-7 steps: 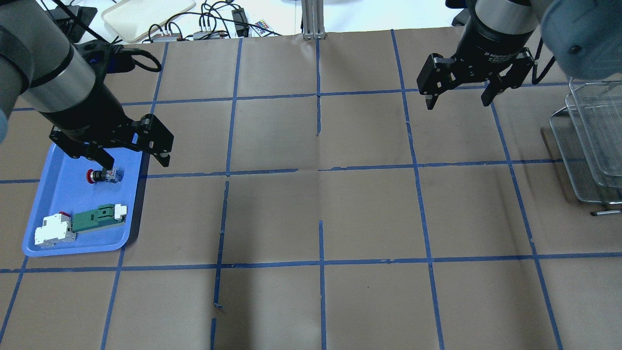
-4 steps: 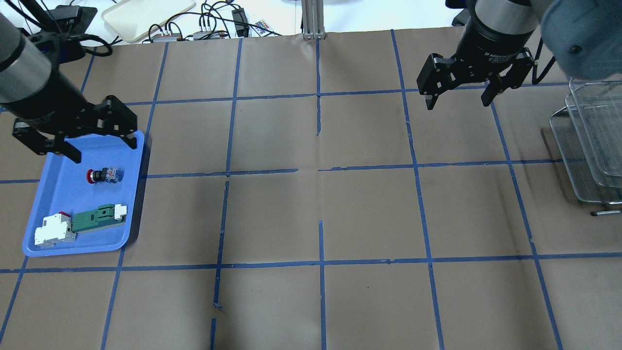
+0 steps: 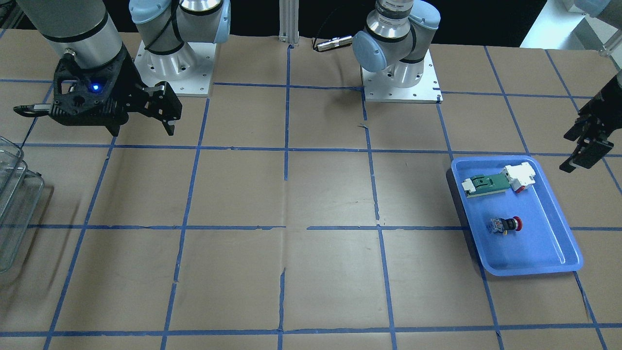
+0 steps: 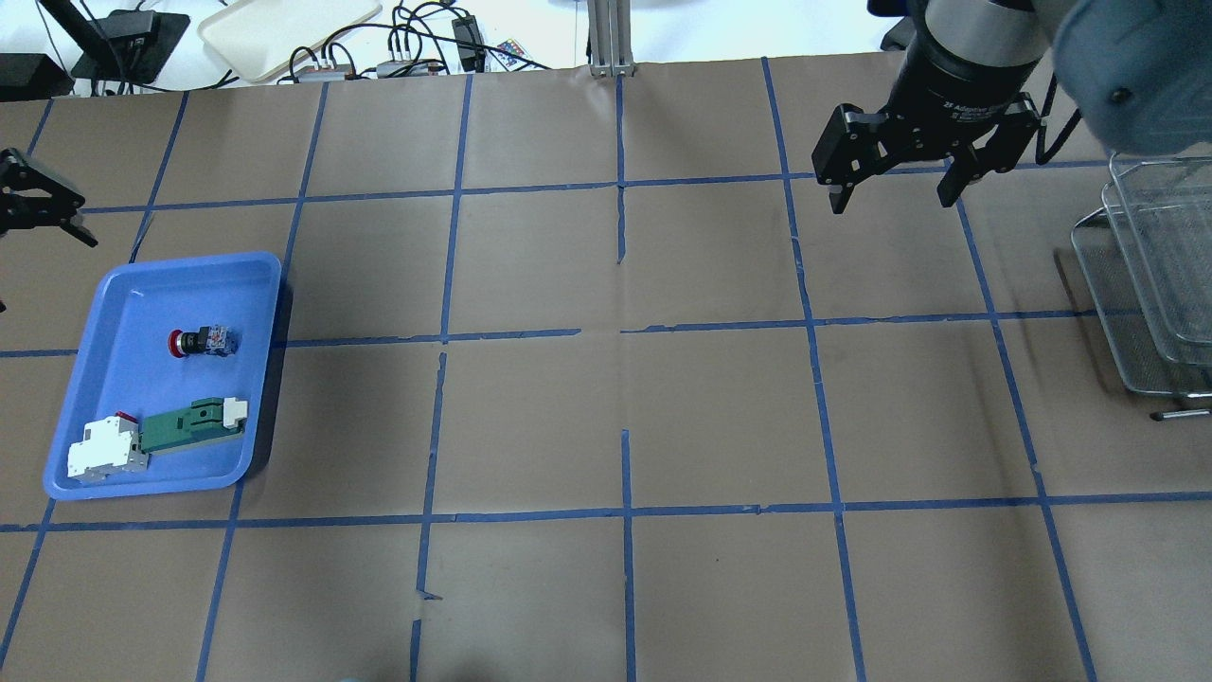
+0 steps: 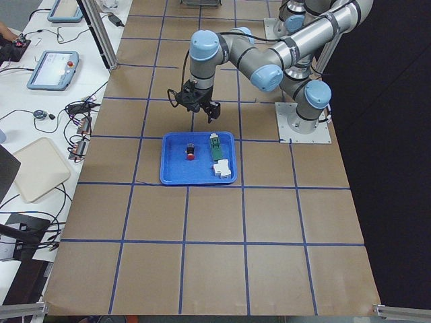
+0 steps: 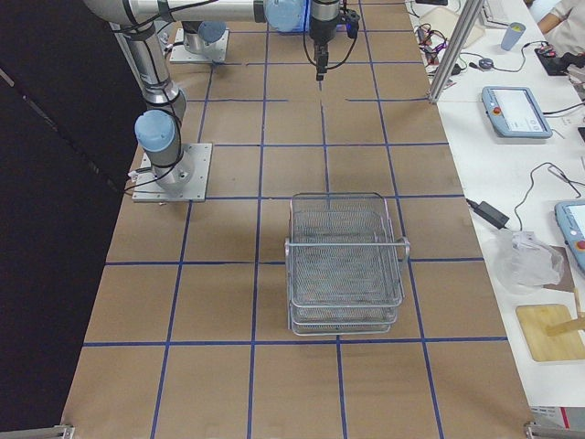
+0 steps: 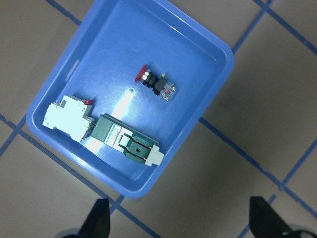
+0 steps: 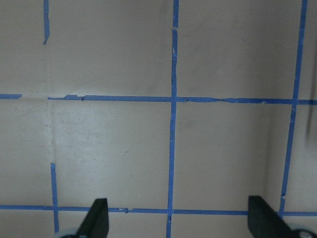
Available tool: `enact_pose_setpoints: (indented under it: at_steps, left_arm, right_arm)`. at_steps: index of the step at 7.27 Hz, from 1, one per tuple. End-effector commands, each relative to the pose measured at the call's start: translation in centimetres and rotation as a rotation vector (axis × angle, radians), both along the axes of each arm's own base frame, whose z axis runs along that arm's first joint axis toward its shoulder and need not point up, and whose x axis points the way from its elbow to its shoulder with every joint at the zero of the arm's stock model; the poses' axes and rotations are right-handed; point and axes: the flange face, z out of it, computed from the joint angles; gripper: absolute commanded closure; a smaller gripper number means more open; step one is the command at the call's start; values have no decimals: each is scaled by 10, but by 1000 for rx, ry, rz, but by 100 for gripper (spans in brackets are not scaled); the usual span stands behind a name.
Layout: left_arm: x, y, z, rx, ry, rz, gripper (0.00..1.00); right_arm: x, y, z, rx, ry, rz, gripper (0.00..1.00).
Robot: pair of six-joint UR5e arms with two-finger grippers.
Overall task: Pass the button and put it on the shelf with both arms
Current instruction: 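Move the left gripper back and lower it toward the red button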
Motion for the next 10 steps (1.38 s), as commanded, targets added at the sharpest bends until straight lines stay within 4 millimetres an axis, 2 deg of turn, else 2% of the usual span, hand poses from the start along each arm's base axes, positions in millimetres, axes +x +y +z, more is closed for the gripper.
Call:
enact_pose_setpoints:
  at_steps: [1,2,5,7,10]
  left_arm:
    - [55,-10,-53,-53,258,233,0]
    - [75,-13,-79,-35,324,308,0]
    - [100,-34,-154,8,361,383,0]
    - [109,-51,-170,-5,434,471,0]
    - [112,-54,-210,55,474,499,0]
  right_arm:
    - [2,0,0,1,-20,0,0]
    - [2,-1,-1,3,-20,0,0]
    - [2,-1,-2,3,-20,0,0]
    - [2,-1,-3,4,-20,1,0]
    - [2,-2,-4,7,-19,7,0]
